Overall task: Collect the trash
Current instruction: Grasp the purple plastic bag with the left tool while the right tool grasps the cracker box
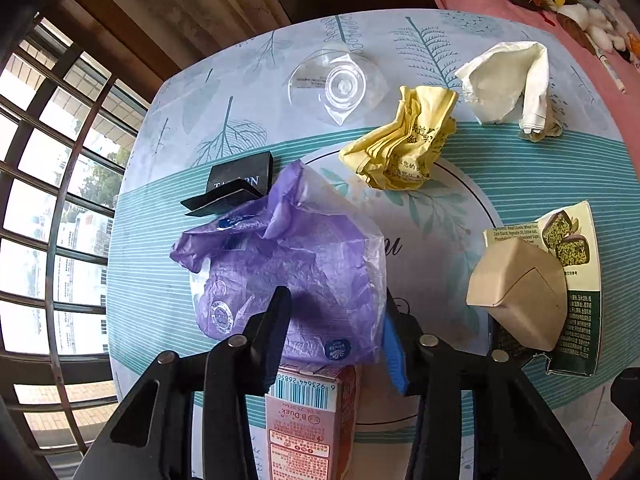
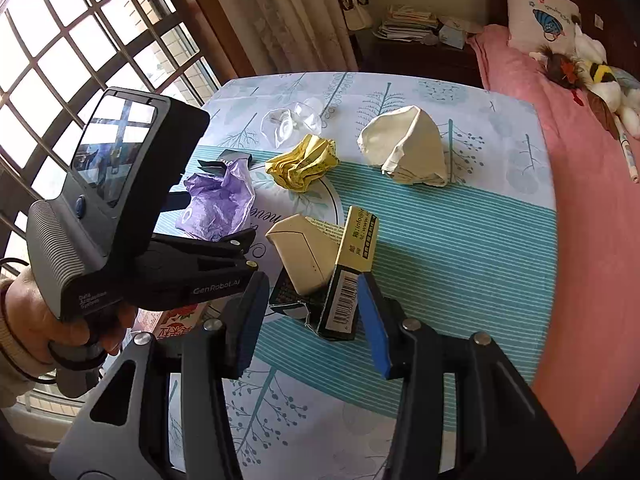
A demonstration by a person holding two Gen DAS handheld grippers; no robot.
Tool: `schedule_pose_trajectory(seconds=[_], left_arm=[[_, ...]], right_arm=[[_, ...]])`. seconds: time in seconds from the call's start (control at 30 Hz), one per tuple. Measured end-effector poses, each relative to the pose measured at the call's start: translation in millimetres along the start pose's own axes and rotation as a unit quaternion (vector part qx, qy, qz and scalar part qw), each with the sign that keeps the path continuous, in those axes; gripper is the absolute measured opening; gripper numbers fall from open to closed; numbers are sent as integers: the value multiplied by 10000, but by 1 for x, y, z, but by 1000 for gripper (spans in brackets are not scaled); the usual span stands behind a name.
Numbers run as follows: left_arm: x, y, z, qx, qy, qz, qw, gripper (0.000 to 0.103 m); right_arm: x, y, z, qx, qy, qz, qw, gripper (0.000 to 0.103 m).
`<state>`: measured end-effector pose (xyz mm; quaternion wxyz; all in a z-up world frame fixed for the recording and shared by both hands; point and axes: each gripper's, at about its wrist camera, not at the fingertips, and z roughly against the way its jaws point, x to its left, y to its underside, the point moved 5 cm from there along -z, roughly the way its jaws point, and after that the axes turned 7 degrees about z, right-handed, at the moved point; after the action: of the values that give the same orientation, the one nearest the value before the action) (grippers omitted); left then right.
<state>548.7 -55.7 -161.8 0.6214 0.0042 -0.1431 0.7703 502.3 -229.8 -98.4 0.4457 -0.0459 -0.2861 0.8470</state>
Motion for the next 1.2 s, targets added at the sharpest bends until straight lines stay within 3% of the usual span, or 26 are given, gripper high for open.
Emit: schedule_pose_trajectory(seconds=[0.1,0.27,0.53,0.73,0.87,1.2], left_arm=[[8,0,-3,19,127,169,9998,14],[25,-4,14,-307,170,340,9988,4],[53,-7,53,-832,355,703,9934,3],[81,-7,83,-1075,544,1078,9868,3],[98,0,99,-1170,637,1245,9832,3],[119,36,117,-1175,906,1391,9791,3]], right_arm=[[1,-5,-4,-15,-17,187,9998,42],[-3,-13,-8,-39,-74,184,9998,42],[-34,-4,-32,336,-37,-455,9984,42],[-48,8,-48,578,-459,-1130,9909,42],[-37,16,-49,660,-687,-1148,9888,42],[-19,36,-68,849,-412,-1162,9887,42]])
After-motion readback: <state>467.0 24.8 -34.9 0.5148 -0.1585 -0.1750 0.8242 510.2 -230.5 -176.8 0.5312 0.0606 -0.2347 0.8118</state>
